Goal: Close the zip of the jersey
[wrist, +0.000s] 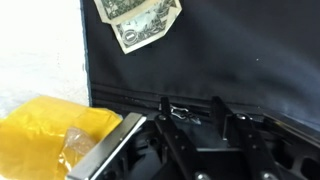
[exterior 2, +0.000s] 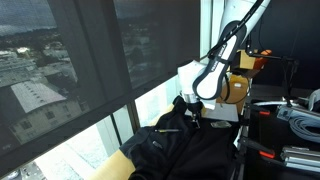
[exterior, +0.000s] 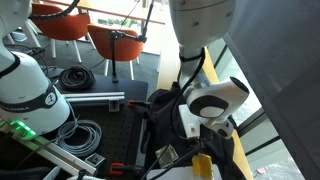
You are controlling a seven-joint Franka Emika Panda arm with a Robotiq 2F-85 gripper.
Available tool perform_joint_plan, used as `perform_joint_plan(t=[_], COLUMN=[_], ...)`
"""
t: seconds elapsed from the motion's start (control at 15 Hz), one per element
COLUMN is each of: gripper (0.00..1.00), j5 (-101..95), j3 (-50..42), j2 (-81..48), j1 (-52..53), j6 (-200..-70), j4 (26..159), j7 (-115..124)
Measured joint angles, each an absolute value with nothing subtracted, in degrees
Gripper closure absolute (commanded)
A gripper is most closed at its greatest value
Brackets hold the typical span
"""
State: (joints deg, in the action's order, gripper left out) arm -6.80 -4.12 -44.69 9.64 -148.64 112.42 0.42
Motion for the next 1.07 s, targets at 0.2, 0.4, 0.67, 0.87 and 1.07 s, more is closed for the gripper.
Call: perform_joint_plan(t=[0.2, 0.4, 0.67, 0.87, 1.07], gripper=[1.00, 0.73, 0.51, 0.30, 0.07], j5=[-7.04, -7.55, -7.74, -7.74, -7.74], j3=[-4.88, -5.49, -5.48, -5.48, -5.48], j2=[-44.70, -44.82, -45.07, -45.13, -45.13], j1=[9.44, 9.31, 9.93, 10.54, 10.77], j6=[-149.17, -150.66, -152.28, -152.90, -152.95], j4=[112.41, 112.42, 112.68, 112.88, 112.88], j7=[0.42, 0.42, 0.42, 0.52, 0.55])
